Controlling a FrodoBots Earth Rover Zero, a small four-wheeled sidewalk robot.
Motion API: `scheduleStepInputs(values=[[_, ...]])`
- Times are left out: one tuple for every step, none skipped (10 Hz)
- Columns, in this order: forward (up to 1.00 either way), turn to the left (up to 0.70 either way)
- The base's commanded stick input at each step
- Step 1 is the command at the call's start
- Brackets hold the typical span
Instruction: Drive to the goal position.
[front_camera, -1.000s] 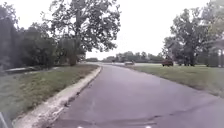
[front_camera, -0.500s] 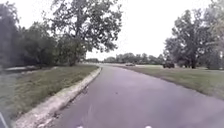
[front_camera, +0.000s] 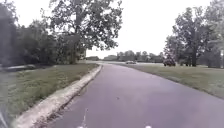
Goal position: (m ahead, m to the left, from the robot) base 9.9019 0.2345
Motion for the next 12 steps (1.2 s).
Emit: scheduleStepInputs(values=[[0.7, 0.0], [0.7, 0.0], [0.7, 0.0], [0.7, 0.0], [0.7, 0.0], [0.7, 0.0], [0.7, 0.0], [0.7, 0.0], [0.7, 0.0], [0.7, 0.0], [0.7, 0.0], [0.7, 0.0]])
